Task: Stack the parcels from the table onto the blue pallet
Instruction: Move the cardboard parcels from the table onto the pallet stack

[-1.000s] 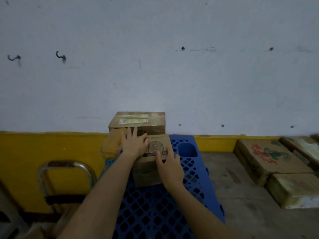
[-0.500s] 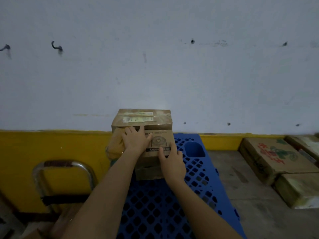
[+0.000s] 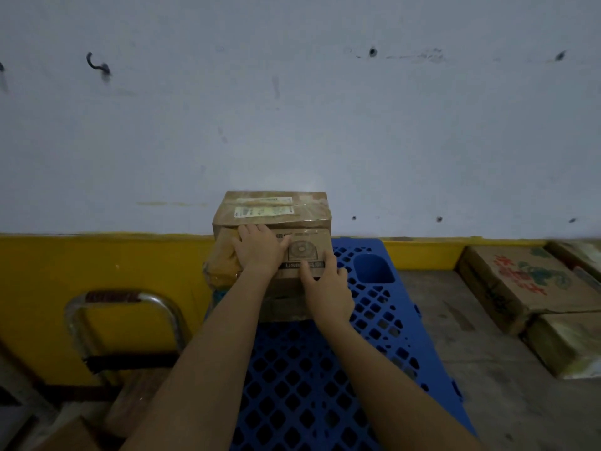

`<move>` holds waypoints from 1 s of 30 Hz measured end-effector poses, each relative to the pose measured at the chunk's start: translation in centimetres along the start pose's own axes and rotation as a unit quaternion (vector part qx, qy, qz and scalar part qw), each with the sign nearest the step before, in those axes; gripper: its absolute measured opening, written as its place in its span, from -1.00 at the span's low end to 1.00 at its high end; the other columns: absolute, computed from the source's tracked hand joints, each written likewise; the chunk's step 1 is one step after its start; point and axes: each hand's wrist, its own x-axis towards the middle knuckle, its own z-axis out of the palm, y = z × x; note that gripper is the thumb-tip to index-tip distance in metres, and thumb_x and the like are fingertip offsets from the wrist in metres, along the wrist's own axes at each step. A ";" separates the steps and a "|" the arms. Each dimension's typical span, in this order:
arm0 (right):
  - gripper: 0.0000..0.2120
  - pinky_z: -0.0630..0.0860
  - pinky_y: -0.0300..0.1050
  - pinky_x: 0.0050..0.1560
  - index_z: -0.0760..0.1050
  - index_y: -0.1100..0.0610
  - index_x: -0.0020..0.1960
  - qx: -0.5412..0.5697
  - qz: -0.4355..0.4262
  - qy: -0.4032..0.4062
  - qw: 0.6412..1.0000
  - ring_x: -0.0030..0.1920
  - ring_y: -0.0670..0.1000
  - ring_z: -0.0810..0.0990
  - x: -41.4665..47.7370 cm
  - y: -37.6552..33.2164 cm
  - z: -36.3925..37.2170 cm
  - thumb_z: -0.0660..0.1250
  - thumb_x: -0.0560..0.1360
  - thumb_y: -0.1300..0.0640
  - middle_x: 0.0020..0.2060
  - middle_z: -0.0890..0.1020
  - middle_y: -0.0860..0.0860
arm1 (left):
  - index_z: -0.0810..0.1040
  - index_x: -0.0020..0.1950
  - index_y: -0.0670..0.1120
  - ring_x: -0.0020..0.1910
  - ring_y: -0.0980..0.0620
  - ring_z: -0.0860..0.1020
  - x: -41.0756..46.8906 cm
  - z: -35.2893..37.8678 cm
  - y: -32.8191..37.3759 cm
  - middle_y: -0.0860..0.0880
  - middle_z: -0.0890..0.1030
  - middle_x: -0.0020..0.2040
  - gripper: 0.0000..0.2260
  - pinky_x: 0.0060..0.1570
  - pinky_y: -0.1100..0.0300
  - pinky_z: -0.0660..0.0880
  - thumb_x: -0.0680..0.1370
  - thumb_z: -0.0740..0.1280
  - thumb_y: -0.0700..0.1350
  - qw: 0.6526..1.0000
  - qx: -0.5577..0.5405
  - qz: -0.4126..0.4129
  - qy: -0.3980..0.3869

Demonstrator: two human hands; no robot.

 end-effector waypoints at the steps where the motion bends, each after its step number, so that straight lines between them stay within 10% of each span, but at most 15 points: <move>1: -0.38 0.36 -0.11 -0.19 0.00 -0.10 0.50 0.005 0.002 -0.008 1.000 0.17 0.15 0.51 0.0 0.0 -0.1 0.04 0.53 -0.29 0.44 0.23 0.14 | 0.36 0.31 -0.23 0.29 -0.16 0.33 -0.2 0.0 0.0 -0.21 0.41 0.30 -0.38 0.20 -0.02 0.30 0.55 0.08 0.27 1.000 -0.004 0.000 0.002; 8: -0.26 0.39 0.07 0.19 -0.10 -0.14 0.51 -0.006 -0.040 -0.081 0.996 0.42 0.16 0.28 0.3 0.5 -2.5 0.05 0.46 -0.40 0.49 0.16 0.15 | 0.33 0.33 -0.23 0.31 -0.15 0.34 -0.8 -1.2 -0.5 -0.20 0.41 0.32 -0.40 0.22 -0.01 0.32 0.54 0.14 0.25 0.999 -0.042 0.007 -0.019; 17: -0.27 0.48 0.00 -0.14 -0.15 -0.13 0.52 -0.079 -0.124 -0.080 0.986 0.17 0.20 0.51 0.5 4.6 -8.4 0.03 0.47 -0.38 0.45 0.23 0.20 | 0.40 0.26 -0.22 0.24 -0.19 0.41 -3.8 -4.1 2.5 -0.22 0.47 0.26 -0.52 0.17 -0.03 0.36 0.57 0.12 0.14 0.999 -0.030 0.031 -0.001; 30: -0.29 0.42 0.02 0.11 -0.07 -0.15 0.52 -0.108 -0.079 -0.059 0.989 0.33 0.14 0.39 0.4 22.6 -23.8 0.04 0.47 -0.38 0.42 0.29 0.13 | 0.29 0.40 -0.25 0.32 -0.17 0.37 -14.5 -1.9 22.8 -0.23 0.40 0.34 -0.53 0.17 -0.02 0.39 0.61 0.15 0.04 0.976 -0.176 0.129 -0.027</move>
